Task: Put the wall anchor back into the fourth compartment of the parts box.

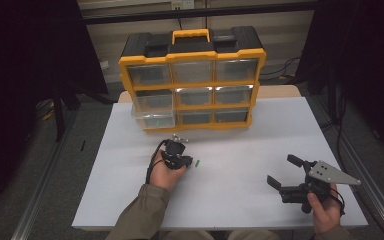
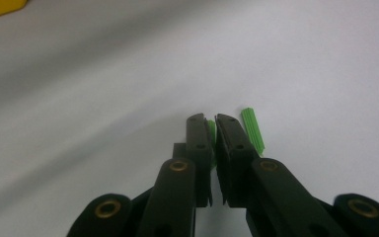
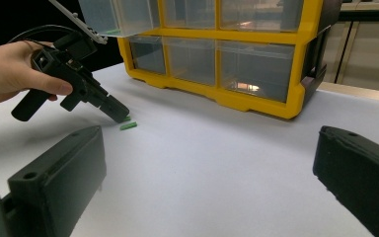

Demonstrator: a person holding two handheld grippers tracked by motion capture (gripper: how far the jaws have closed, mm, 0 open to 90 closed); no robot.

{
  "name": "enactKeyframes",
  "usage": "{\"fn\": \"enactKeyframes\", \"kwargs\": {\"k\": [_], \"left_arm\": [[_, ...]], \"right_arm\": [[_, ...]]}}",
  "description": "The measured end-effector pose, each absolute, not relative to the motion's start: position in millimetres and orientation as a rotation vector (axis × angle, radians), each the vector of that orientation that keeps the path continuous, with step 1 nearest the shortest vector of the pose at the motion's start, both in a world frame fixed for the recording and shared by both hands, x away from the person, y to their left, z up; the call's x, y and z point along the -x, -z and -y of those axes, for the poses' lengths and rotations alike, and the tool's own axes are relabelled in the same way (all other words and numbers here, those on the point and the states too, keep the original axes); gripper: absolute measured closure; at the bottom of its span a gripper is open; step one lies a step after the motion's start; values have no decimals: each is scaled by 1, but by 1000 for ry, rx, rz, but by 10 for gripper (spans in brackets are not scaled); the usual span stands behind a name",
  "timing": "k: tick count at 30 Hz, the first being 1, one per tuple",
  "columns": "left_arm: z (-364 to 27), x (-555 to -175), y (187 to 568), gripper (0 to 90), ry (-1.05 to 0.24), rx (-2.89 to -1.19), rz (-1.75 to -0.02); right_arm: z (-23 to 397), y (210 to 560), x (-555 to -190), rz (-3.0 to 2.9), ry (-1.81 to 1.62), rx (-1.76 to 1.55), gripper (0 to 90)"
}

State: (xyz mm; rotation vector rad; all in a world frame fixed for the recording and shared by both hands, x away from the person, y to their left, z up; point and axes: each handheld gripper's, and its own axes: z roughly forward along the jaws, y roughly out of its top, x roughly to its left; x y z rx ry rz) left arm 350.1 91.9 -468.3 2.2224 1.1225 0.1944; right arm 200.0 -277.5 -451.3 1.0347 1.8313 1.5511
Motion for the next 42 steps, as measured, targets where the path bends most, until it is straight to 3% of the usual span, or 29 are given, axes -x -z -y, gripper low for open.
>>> {"fn": "enactKeyframes", "kwargs": {"k": [15, 42], "left_arm": [[-99, -355, 435, 851, -23, -2220, -1136], [-95, -364, 377, 851, 20, -2251, -1109]], "right_arm": [[277, 451, -200, -1834, -1550, -1031, 0], [277, 451, -200, -1834, -1554, -1033, 0]]}}
